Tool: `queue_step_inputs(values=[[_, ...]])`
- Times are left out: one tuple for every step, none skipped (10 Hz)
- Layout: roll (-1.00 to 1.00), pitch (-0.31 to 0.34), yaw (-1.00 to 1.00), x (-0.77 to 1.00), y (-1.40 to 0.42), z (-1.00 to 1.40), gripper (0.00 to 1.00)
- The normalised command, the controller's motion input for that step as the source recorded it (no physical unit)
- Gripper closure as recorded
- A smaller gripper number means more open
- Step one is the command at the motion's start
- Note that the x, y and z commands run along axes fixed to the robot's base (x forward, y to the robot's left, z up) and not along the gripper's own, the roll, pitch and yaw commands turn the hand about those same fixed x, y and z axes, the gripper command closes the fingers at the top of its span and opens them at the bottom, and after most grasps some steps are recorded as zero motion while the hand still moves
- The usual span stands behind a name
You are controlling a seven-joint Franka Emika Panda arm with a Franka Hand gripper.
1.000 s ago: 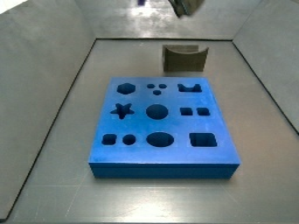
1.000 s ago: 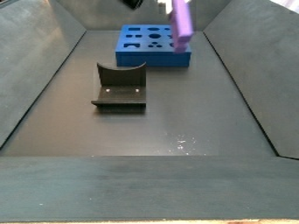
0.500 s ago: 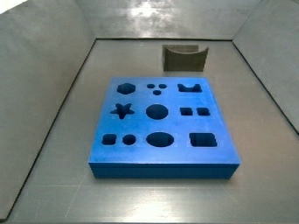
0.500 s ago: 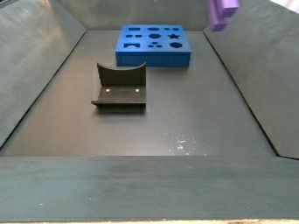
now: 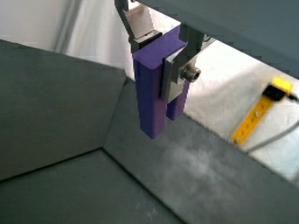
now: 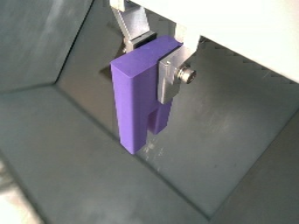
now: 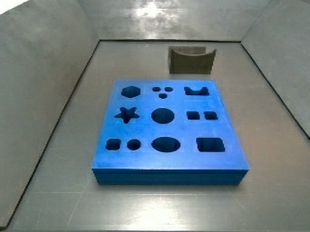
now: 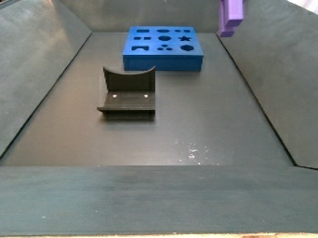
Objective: Pick up the double-square object. Move up. Place the double-square object on the fixture. Regrasp the double-square object. Rotate the double-square object. Move to above the board. Insert the double-square object.
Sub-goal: Rotate the double-square object.
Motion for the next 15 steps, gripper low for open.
queue_step_inputs(values=[[-1.0, 0.011, -0.54, -0.04, 0.04, 0.03, 1.0], [-1.0, 0.049, -0.53, -0.02, 0.04, 0.02, 1.0], [-1.0, 0.074, -0.53, -0.02, 0.03, 0.02, 1.0], [-1.0, 0.106, -0.53, -0.03, 0.03, 0.02, 1.0], [-1.0, 0.127, -0.52, -0.03, 0.03, 0.03, 1.0], [-1.0, 0.152, -0.5, -0.03, 0.03, 0.03, 1.0], [-1.0, 0.167, -0.48, -0.03, 0.03, 0.02, 1.0], [-1.0, 0.179, -0.45, -0.03, 0.03, 0.02, 1.0], [-1.0, 0.179, -0.43, -0.02, 0.03, 0.02, 1.0], [-1.0, 0.181, -0.38, 0.0, 0.03, 0.02, 1.0], [-0.82, 0.153, -0.28, 0.01, 0.03, 0.02, 1.0], [-0.63, 0.129, -0.19, 0.02, 0.03, 0.02, 1.0], [-0.38, 0.111, -0.11, 0.03, 0.03, 0.03, 1.0], [-0.23, 0.107, -0.07, 0.03, 0.02, 0.03, 1.0], [0.0, 0.0, -1.0, 0.02, 0.01, 0.0, 1.0]])
